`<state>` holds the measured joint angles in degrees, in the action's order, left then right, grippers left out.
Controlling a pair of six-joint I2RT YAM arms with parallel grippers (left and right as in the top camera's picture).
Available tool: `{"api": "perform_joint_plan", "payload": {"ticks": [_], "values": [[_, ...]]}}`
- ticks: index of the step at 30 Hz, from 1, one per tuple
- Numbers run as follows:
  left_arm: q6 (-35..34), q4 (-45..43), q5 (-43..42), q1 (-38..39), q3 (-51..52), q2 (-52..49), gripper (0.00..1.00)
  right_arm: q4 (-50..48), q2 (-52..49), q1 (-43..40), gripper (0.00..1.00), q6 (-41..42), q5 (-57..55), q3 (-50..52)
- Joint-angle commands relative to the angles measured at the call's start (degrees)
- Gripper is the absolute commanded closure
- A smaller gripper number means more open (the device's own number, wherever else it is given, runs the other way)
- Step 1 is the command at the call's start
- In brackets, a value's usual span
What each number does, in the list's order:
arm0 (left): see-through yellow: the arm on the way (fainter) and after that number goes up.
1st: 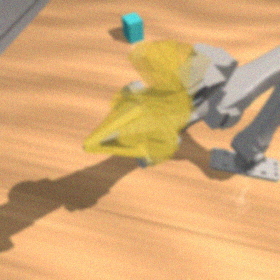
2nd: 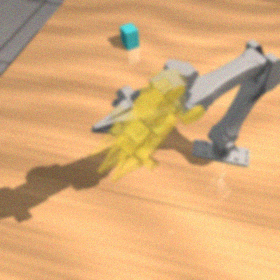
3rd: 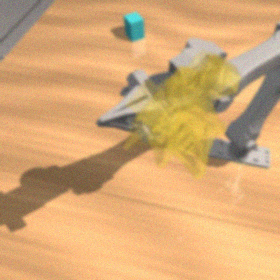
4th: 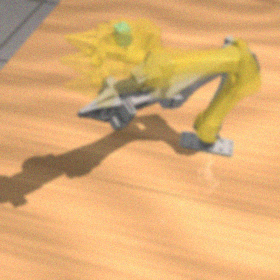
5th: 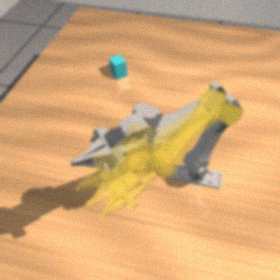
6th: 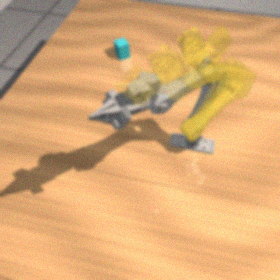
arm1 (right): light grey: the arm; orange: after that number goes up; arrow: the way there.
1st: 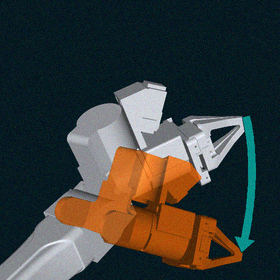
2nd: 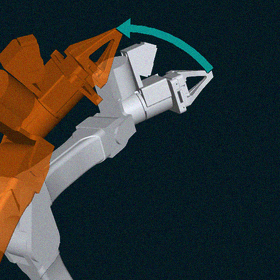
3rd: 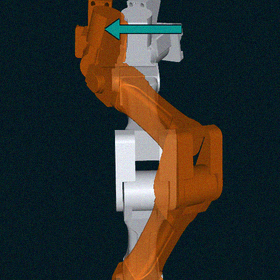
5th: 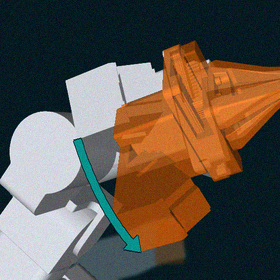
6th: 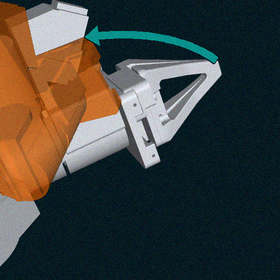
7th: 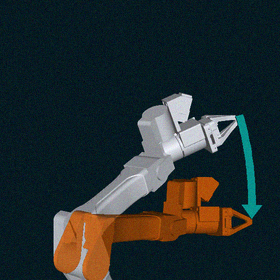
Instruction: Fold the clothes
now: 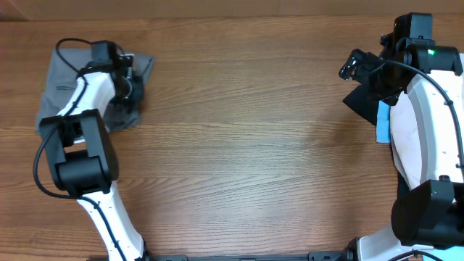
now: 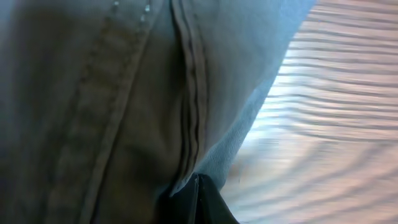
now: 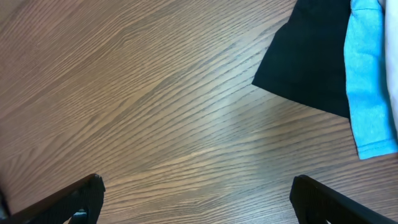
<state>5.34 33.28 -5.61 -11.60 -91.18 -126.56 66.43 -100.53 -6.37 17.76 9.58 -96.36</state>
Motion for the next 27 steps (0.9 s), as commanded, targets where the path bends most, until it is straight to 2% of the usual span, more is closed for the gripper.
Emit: {"api": "perform_joint_plan", "payload": {"ticks": [1, 6, 12, 14, 20, 24, 27], "values": [[4.7, -0.5, 3.9, -3.6, 0.3, -1.7, 0.96, -0.3, 0.0, 0.0, 0.00, -0.1, -0.6, -0.4], [5.4, -1.6, 1.6, -4.9, 0.3, -1.7, 0.96, -0.3, 0.0, 0.0, 0.00, -0.1, -0.6, -0.4], [5.1, -1.0, -11.6, -4.8, -3.5, 0.0, 0.96, -0.3, 0.0, 0.0, 0.00, -0.1, -0.6, -0.4], [3.7, 1.1, -13.2, -4.8, -6.6, 1.4, 0.96, -0.3, 0.0, 0.0, 0.00, -0.1, -0.6, -0.4], [1.6, 9.0, -12.2, -5.3, -14.3, 5.1, 0.94, -0.3, 0.0, 0.0, 0.00, -0.1, -0.6, -0.4], [-0.3, 15.0, -5.1, -6.3, -14.5, 5.1, 0.96, -0.3, 0.0, 0.0, 0.00, -0.1, -0.6, -0.4], [-5.6, 19.5, -1.6, -8.0, -14.4, 5.1, 0.96, -0.3, 0.0, 0.0, 0.00, -0.1, -0.6, -0.4]]}}
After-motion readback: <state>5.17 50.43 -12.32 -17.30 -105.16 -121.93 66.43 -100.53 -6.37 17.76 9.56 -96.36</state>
